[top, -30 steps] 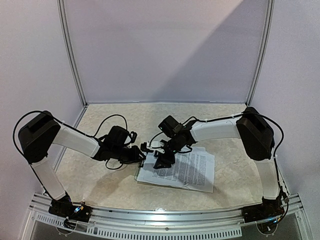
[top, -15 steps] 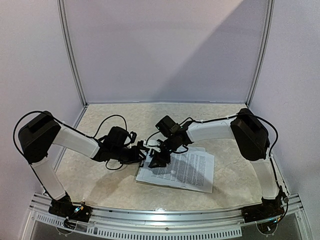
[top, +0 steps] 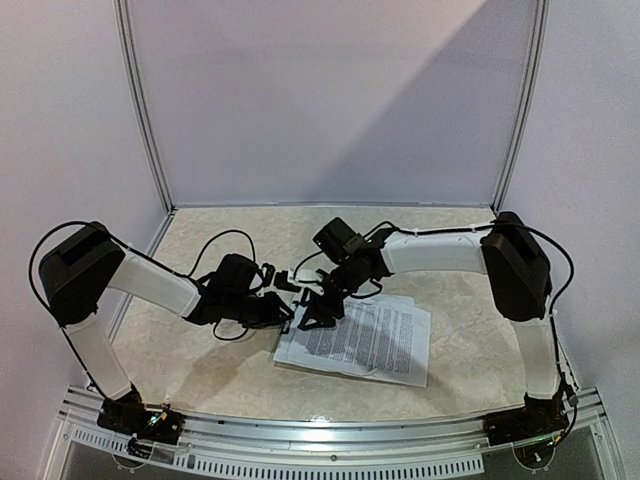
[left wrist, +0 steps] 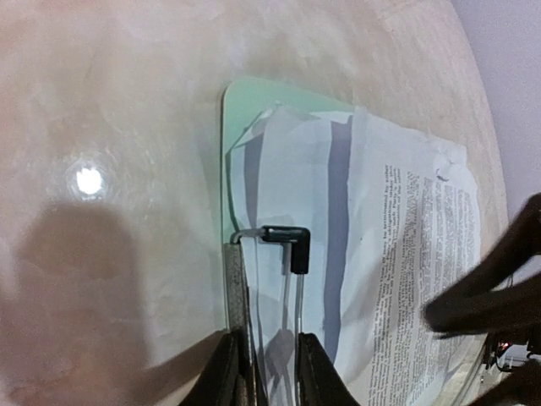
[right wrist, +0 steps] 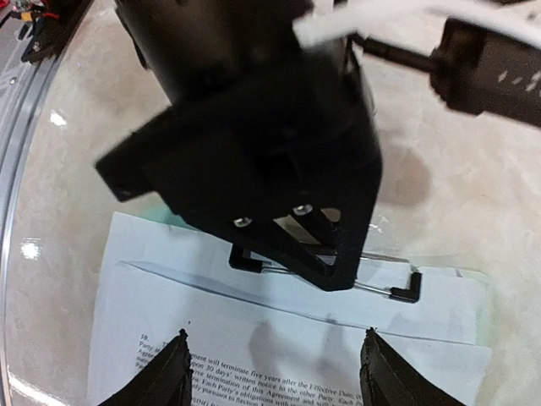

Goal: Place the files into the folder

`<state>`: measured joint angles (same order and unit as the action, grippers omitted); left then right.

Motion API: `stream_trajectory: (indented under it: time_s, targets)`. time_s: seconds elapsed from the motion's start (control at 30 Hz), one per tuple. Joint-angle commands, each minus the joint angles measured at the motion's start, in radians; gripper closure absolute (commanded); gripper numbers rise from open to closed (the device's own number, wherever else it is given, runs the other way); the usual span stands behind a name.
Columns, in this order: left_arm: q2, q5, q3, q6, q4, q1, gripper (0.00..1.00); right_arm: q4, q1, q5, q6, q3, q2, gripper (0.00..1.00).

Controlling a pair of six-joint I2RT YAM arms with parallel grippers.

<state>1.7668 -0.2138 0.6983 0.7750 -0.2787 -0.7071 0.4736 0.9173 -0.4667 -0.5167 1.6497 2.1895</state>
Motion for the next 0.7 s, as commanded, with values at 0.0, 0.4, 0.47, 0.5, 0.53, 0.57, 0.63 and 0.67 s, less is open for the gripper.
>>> stream_trajectory:
  time_s: [0.0, 0.4, 0.47, 0.5, 0.53, 0.57, 0.63, 0.67]
  targets:
    - [0.062, -0.007, -0.032, 0.001, 0.138, -0.028, 1.0, 0.101, 0.006, 0.067, -0.006, -0.014, -0.147, 0.32]
    - [0.036, 0.027, -0.004, 0.007, 0.197, -0.028, 1.0, 0.137, -0.34, 0.147, 0.317, -0.557, -0.57, 0.3]
    - [0.037, 0.035, 0.004, 0.006, 0.209, -0.028, 1.0, 0.16, -0.443, 0.068, 0.366, -0.618, -0.602, 0.29]
    - [0.04, 0.039, 0.009, 0.006, 0.216, -0.028, 1.0, 0.174, -0.485, 0.033, 0.381, -0.64, -0.616, 0.29]
    - [0.042, 0.043, 0.016, 0.006, 0.22, -0.029, 1.0, 0.194, -0.518, 0.003, 0.387, -0.657, -0.62, 0.29]
    - [0.049, 0.046, 0.02, 0.007, 0.223, -0.029, 1.0, 0.211, -0.543, -0.026, 0.392, -0.672, -0.62, 0.29]
    - [0.056, 0.052, 0.029, 0.014, 0.228, -0.031, 1.0, 0.237, -0.573, -0.088, 0.406, -0.702, -0.61, 0.29]
    - [0.061, 0.052, 0.033, 0.017, 0.229, -0.032, 1.0, 0.24, -0.578, -0.118, 0.412, -0.712, -0.602, 0.28]
